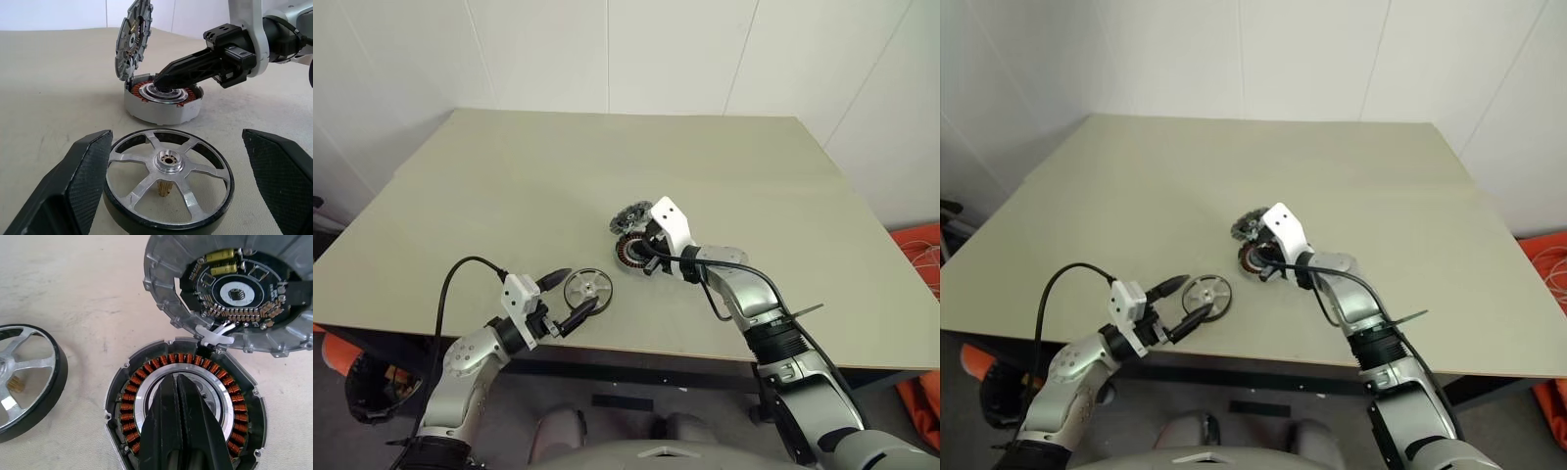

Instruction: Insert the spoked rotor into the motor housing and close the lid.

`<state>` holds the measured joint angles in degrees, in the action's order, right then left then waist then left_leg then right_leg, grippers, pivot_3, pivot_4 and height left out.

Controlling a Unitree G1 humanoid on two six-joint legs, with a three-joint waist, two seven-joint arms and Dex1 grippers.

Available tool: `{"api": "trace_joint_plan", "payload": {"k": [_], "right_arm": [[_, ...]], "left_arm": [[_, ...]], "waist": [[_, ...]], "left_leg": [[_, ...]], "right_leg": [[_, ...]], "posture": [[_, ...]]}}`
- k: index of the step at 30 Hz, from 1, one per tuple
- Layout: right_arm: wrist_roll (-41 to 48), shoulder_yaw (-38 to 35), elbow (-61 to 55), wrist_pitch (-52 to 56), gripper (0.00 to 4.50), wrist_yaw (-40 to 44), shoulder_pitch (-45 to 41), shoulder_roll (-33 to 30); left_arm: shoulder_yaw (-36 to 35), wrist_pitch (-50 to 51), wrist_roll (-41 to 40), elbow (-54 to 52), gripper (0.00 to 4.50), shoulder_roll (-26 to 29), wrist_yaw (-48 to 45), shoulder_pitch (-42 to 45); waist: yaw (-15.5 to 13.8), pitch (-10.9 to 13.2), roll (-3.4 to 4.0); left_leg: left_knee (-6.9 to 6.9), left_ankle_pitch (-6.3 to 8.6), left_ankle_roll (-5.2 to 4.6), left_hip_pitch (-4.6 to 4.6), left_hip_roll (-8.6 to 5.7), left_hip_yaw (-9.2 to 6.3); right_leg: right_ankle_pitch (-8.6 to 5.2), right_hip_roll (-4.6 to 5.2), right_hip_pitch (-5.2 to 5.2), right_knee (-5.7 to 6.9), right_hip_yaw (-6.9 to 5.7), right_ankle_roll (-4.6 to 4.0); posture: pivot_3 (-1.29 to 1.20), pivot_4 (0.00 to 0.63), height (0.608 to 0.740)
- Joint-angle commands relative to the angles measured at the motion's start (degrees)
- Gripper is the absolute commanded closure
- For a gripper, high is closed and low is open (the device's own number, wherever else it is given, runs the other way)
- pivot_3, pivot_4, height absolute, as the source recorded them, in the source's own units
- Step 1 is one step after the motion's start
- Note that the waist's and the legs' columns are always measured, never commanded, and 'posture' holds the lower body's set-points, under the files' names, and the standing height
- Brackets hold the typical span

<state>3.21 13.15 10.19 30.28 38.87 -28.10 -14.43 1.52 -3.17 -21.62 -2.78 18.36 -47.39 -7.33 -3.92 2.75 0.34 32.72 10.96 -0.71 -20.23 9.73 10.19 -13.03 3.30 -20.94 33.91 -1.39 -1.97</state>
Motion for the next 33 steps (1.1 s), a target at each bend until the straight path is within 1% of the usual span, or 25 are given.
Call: {"api": "trace_joint_plan", "payload": {"k": [1, 9, 16, 20, 24, 28, 30, 33], "right_arm": [[0.04, -0.65, 1.20, -2.00, 4.49, -0.48, -2.11, 0.05], [-0.36, -1.38, 5.76, -4.10, 4.49, -1.06, -3.88, -0.61], [-0.44, -1.62, 6.84, -4.79, 4.49, -1.24, -3.83, -1.24], [2.96, -3.75, -1.76, -2.42, 4.49, -0.05, 0.13, -1.83], [9.87, -6.60, -18.93, 3.48, 4.49, 2.63, 8.75, -3.97], [14.41, -8.98, -28.05, 8.33, 4.49, 1.89, 13.19, -5.20], [16.41, -10.48, -32.55, 10.44, 4.49, 1.05, 16.07, -5.84], [17.62, -11.40, -35.13, 11.61, 4.49, -1.19, 18.59, -5.67]], "left_arm": [[-0.69, -0.36, -1.00, -2.38, 0.00, 0.01, 0.16, -0.06], [-0.13, 0.23, -0.93, -4.13, 0.00, -0.17, 0.92, -1.07], [0.10, 1.24, -0.83, -5.44, 0.00, -0.17, 1.56, -1.24], [-0.03, 1.25, -0.76, -5.68, 0.00, -0.02, 1.85, -1.30], [-0.42, 0.93, -0.75, -5.01, 0.00, 0.32, 1.65, -1.02], [-0.86, 0.95, -0.97, -4.21, 0.00, 0.79, 1.14, -0.85], [-1.41, 1.61, -1.82, -3.86, 0.00, 1.25, 0.54, -1.08], [-2.05, 3.41, -3.59, -3.89, 0.00, 2.13, -0.34, -1.55]], "waist": [[0.00, 0.00, 0.00], [0.00, 0.00, 0.00], [-0.02, 0.00, 0.00], [-0.12, 0.01, -0.01], [-0.30, 0.05, 0.03], [-0.14, 0.05, 0.03], [-0.24, 0.06, 0.02], [-0.21, 0.06, 0.01]], "left_leg": [[0.00, 0.00, 0.00, 0.00, 0.00, 0.00], [0.00, 0.00, 0.00, 0.00, 0.00, 0.00], [0.03, -0.03, 0.05, 0.06, 0.01, 0.00], [0.01, -0.04, 0.06, 0.04, 0.00, 0.00], [-0.04, 0.00, -0.01, -0.05, 0.00, -0.01], [-0.06, 0.01, -0.02, -0.05, 0.01, 0.00], [-0.06, -0.01, 0.01, 0.06, 0.01, -0.01], [-0.06, -0.03, 0.05, 0.16, 0.02, -0.01]], "right_leg": [[0.00, 0.00, 0.00, 0.00, 0.00, 0.00], [0.00, 0.00, 0.01, 0.00, 0.00, 0.00], [0.00, 0.00, 0.04, 0.02, 0.00, 0.01], [0.00, 0.00, 0.04, 0.02, 0.00, 0.00], [0.00, -0.01, -0.03, 0.00, 0.00, -0.03], [-0.02, -0.01, -0.04, -0.03, 0.00, -0.02], [-0.22, -0.01, 0.02, -0.03, -0.01, 0.32], [-0.24, -0.01, 0.08, -0.03, 0.00, 0.35]], "posture": [[0.00, 0.000, 0.740], [0.00, 0.000, 0.740], [0.00, 0.000, 0.740], [0.00, 0.000, 0.740], [0.00, 0.000, 0.740], [0.00, 0.000, 0.740], [0.00, 0.000, 0.740], [0.00, 0.000, 0.740]]}}
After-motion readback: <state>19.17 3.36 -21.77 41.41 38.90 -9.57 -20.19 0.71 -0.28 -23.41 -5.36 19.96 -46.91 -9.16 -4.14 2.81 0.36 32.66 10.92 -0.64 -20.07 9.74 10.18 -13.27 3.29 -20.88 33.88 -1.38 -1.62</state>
